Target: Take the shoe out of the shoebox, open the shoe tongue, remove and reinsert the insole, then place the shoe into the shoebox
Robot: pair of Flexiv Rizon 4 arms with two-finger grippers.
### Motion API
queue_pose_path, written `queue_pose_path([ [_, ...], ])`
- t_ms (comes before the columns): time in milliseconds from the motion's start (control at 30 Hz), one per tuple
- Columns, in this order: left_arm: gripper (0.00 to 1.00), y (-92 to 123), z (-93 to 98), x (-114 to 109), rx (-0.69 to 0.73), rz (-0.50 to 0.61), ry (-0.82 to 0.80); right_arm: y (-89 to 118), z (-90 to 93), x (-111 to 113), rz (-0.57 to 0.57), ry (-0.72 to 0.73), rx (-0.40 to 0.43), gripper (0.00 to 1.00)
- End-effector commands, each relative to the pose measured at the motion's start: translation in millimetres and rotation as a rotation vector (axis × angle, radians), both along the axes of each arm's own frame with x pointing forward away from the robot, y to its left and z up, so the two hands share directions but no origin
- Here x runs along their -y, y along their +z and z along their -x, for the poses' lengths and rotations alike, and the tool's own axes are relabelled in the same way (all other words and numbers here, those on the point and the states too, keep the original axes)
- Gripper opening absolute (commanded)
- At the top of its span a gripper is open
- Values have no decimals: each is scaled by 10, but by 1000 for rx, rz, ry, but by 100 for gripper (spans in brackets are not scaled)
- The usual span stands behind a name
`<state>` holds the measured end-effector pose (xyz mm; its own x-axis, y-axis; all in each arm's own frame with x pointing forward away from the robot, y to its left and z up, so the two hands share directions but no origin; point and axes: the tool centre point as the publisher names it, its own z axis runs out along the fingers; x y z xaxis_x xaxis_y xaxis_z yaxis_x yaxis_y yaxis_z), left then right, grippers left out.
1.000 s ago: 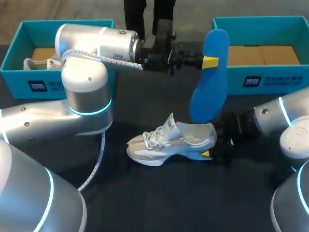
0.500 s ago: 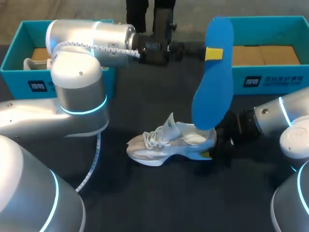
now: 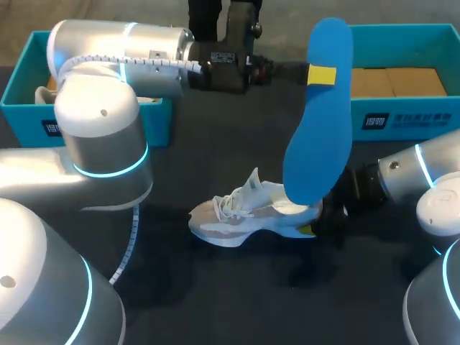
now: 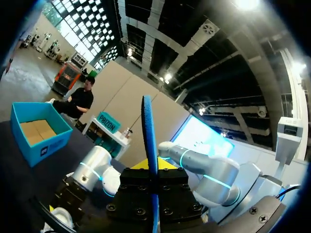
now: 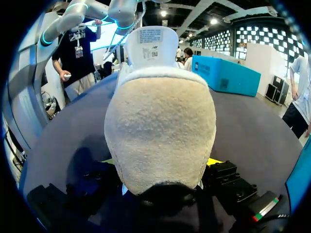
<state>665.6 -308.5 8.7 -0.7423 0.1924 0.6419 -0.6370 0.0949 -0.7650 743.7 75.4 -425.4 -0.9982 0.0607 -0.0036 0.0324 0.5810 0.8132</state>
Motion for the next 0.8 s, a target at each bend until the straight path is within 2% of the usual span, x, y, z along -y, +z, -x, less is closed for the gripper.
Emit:
queue_pose_path([
  [33, 0, 67, 130, -109, -44, 14, 17, -5, -2, -21, 6, -1, 0, 0],
  [400, 0, 283, 347, -247, -141, 71, 45, -5, -2, -21, 6, -1, 0, 0],
  [800, 0, 429, 518, -408, -146, 72, 11, -5, -2, -21, 6, -1, 0, 0],
])
